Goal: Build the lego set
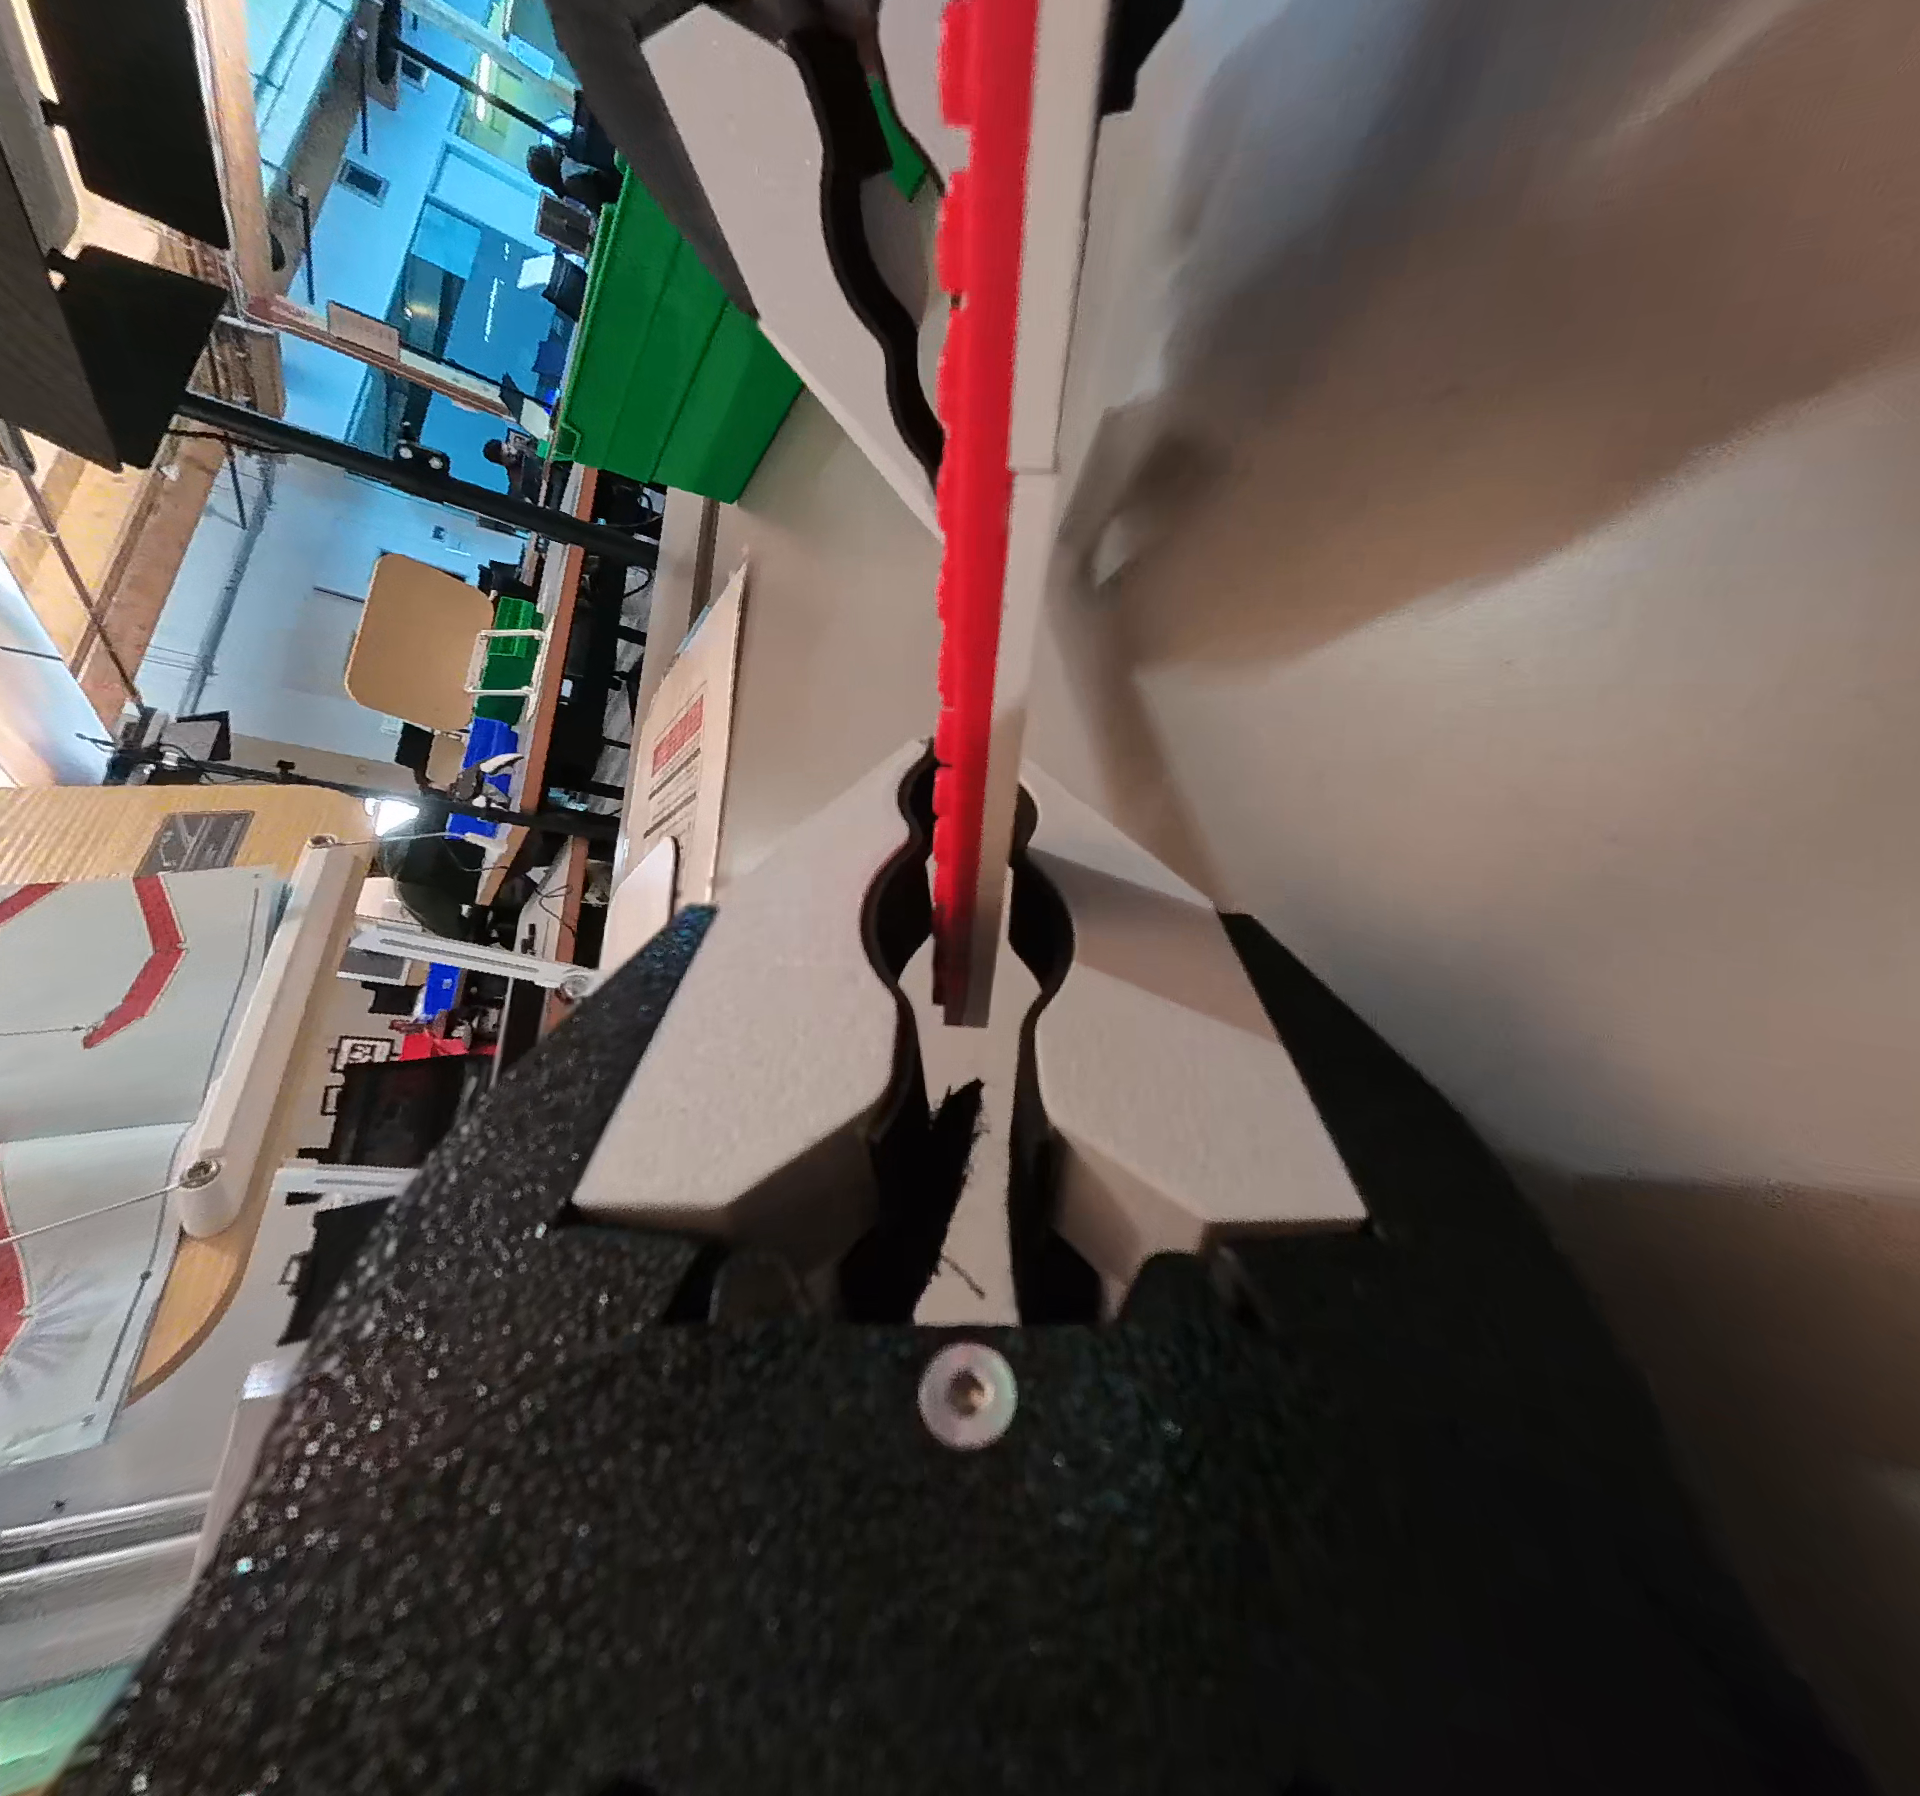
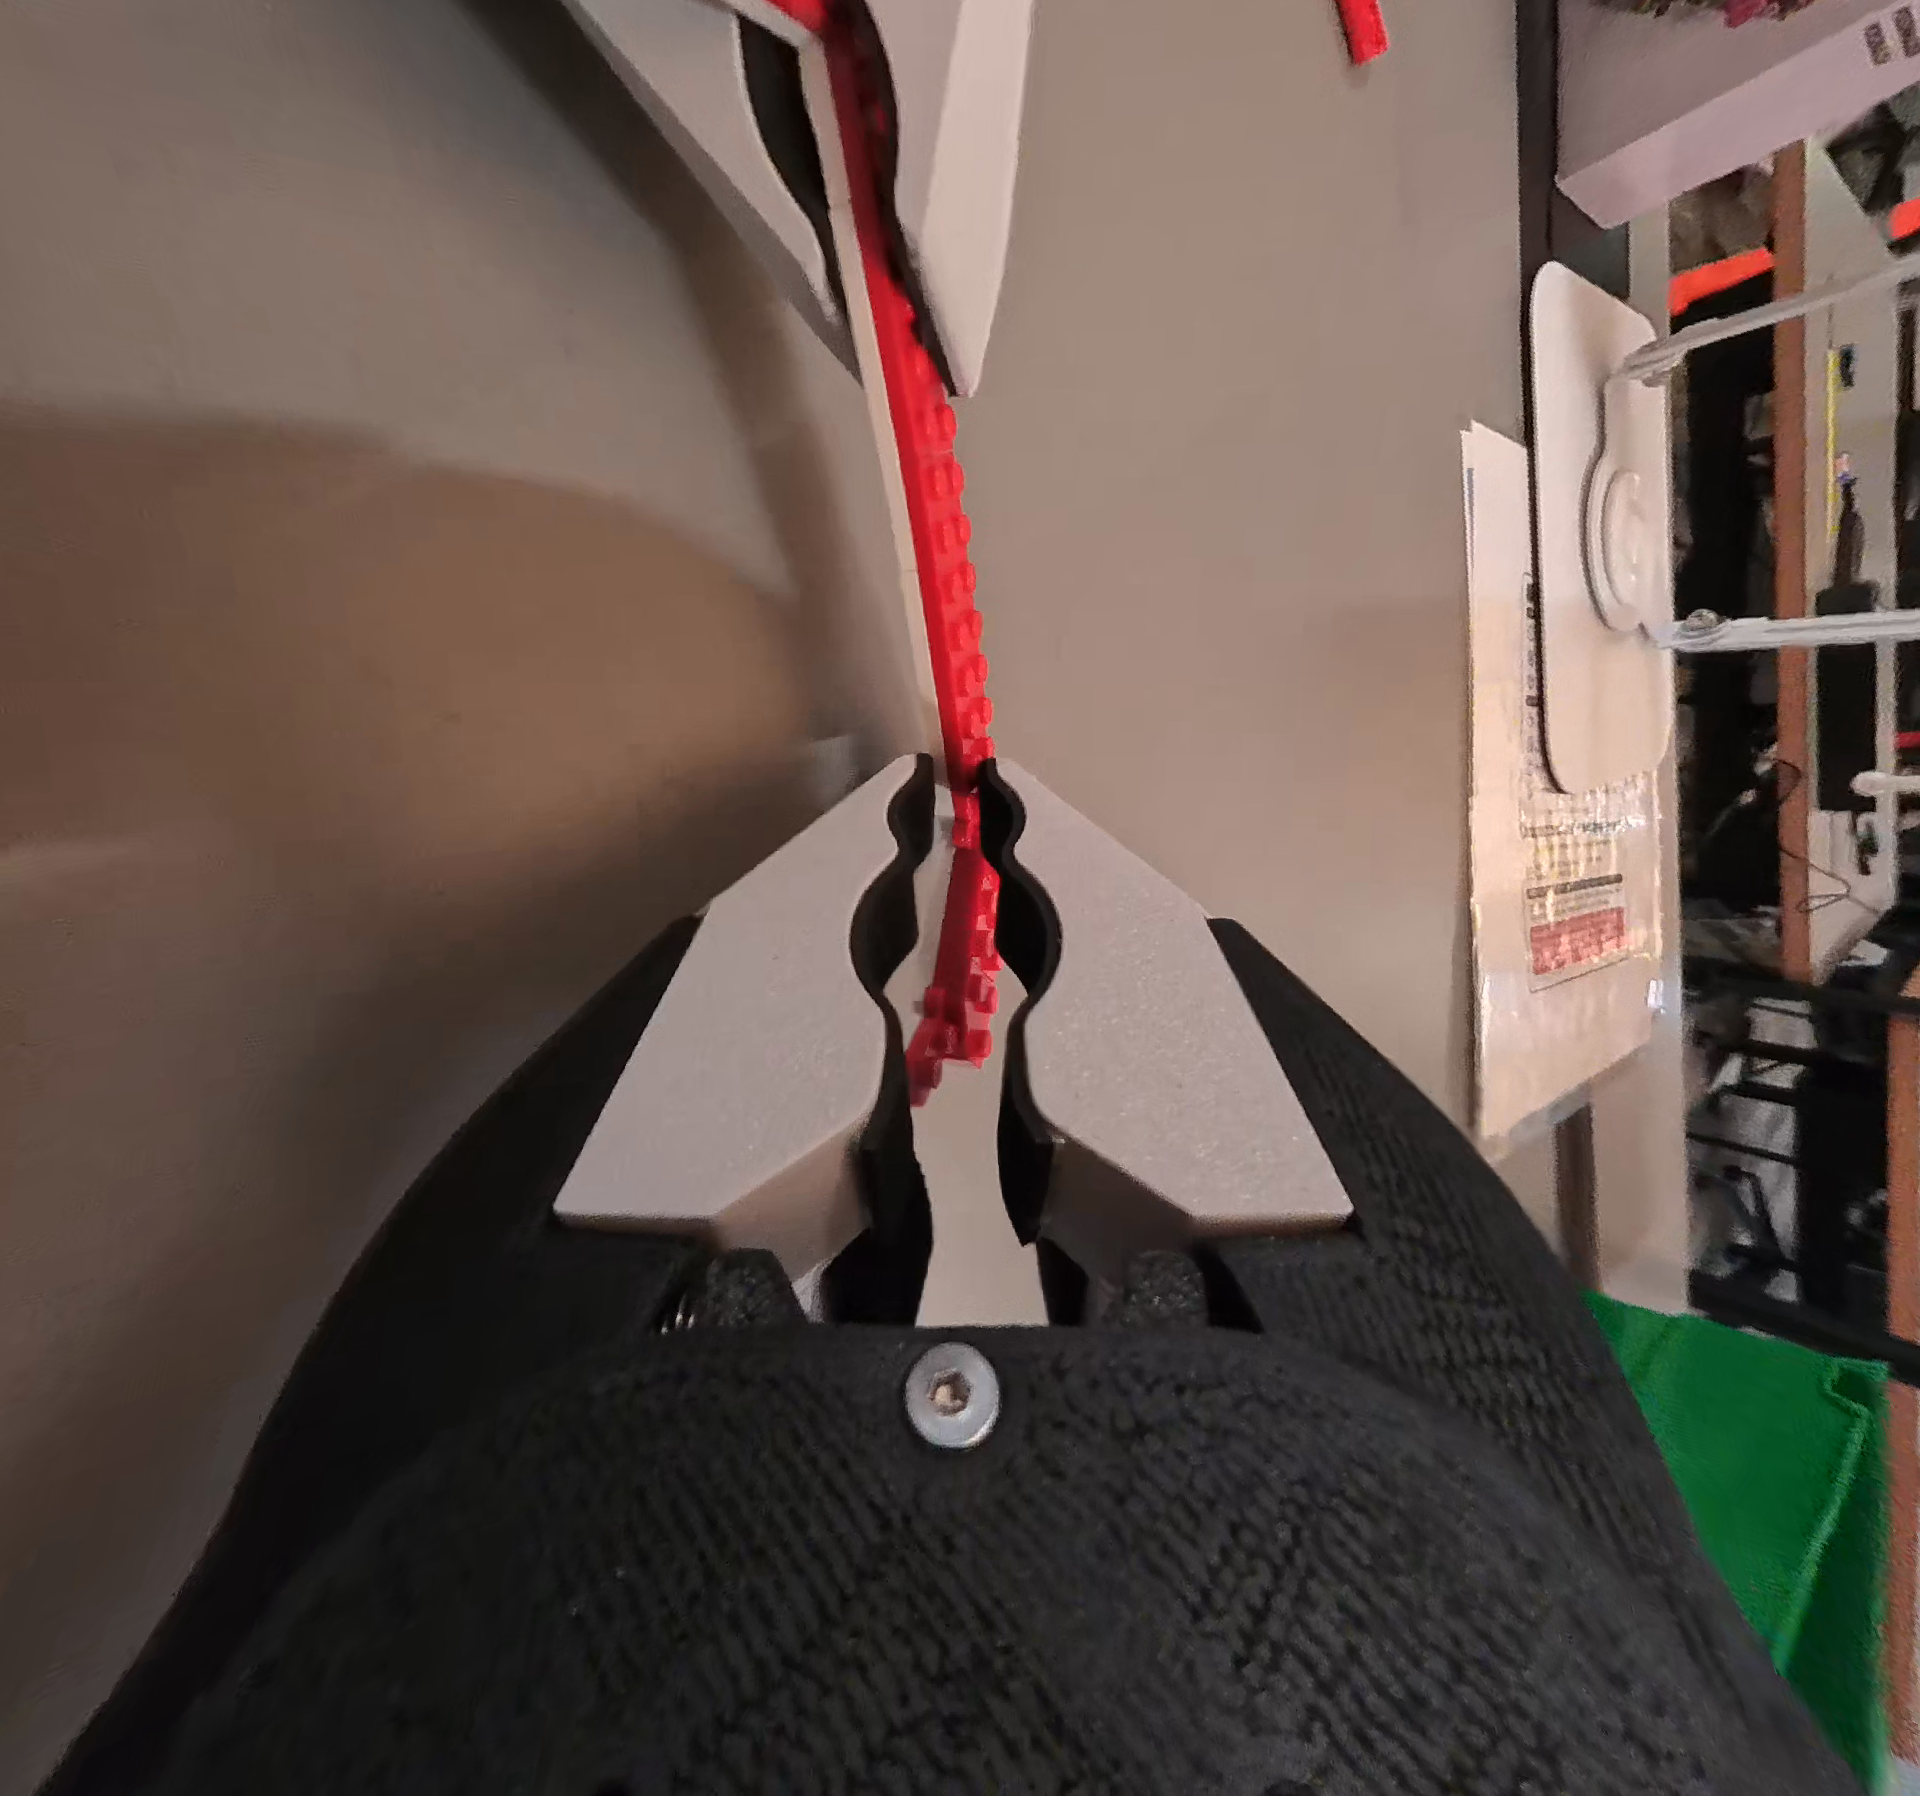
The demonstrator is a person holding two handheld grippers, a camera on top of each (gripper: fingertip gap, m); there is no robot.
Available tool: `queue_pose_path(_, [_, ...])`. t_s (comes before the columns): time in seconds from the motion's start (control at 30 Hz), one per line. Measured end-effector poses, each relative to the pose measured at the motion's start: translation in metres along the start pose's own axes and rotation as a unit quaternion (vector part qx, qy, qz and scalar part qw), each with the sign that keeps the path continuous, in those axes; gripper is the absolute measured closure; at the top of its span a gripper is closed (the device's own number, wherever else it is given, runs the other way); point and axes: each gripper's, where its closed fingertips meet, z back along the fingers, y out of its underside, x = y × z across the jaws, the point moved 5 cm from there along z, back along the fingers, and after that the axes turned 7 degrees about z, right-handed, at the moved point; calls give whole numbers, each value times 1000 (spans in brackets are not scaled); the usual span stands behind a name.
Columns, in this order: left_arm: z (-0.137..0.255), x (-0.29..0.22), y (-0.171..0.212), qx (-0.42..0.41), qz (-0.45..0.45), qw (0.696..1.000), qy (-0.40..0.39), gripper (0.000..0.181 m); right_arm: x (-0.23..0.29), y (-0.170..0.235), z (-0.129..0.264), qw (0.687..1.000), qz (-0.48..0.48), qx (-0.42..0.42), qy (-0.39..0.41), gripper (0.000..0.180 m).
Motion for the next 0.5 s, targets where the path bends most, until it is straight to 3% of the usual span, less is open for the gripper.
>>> queue_pose_path(0.1, [-1, 3, 2, 2, 12, 1000, -1, 174, -3, 0, -1, 999, -40, -13, 2, 168])
queue_pose_path(0.2, [0, 7, 5, 9, 4, 1000, -15, 174, -4, 1, 1, 998, -61, -18, 6, 141])
queue_pose_path(0.5, [-3, 18, 28, 104, -90, 986, -94, 174, -26, 22, 10, 986, -161, -31, 35, 132])
